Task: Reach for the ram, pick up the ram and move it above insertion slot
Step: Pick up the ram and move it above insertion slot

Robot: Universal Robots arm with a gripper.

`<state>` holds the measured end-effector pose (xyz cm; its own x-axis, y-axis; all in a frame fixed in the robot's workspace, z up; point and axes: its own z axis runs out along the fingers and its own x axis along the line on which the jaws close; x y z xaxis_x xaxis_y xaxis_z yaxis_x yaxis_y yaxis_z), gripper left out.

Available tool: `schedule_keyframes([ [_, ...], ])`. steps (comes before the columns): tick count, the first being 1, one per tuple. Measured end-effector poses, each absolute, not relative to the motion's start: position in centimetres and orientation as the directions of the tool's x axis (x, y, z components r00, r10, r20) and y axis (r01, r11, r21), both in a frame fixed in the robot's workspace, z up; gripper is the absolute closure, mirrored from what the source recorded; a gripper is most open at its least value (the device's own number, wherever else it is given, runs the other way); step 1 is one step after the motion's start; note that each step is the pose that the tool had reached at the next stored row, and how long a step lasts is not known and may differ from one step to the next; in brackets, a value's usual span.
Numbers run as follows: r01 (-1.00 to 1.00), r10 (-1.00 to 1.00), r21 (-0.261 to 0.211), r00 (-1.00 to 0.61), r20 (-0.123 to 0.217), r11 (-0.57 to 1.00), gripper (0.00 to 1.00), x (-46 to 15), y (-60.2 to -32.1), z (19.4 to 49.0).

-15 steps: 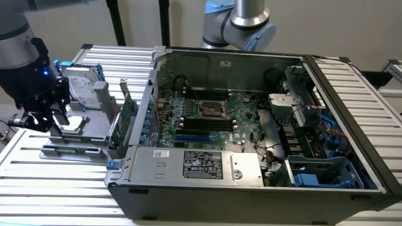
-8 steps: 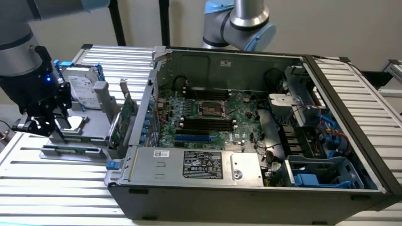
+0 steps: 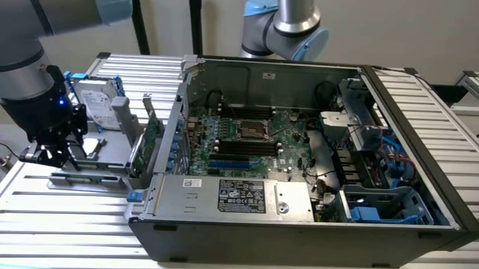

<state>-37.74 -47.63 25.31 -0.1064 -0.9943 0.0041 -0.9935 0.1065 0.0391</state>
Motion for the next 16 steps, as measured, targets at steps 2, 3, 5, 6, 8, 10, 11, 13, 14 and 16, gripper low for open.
schedule_keyframes([
  [2, -0.994, -0.994, 0.039, -0.107, 0.004, 0.107, 0.64, -37.8, -47.6, 24.9],
  [3, -0.994, -0.994, 0.039, -0.107, 0.004, 0.107, 0.64, -37.8, -47.6, 24.8],
  [5, -0.994, -0.994, 0.039, -0.106, 0.004, 0.106, 0.64, -37.8, -47.6, 24.4],
  [6, -0.994, -0.994, 0.039, -0.106, 0.004, 0.106, 0.64, -37.9, -47.6, 24.2],
  [8, -0.994, -0.994, 0.039, -0.106, 0.004, 0.106, 0.64, -37.9, -47.6, 23.9],
  [10, -0.994, -0.994, 0.039, -0.106, 0.004, 0.106, 0.64, -37.9, -47.6, 23.5],
  [11, -0.994, -0.994, 0.038, -0.106, 0.004, 0.106, 0.64, -38.0, -47.6, 23.3],
  [13, -0.994, -0.994, 0.038, -0.105, 0.004, 0.105, 0.64, -38.0, -47.6, 23.0],
  [14, -0.994, -0.995, 0.038, -0.105, 0.004, 0.105, 0.64, -38.0, -47.6, 22.8],
  [16, -0.994, -0.995, 0.037, -0.103, 0.004, 0.103, 0.64, -38.1, -47.6, 22.4],
])
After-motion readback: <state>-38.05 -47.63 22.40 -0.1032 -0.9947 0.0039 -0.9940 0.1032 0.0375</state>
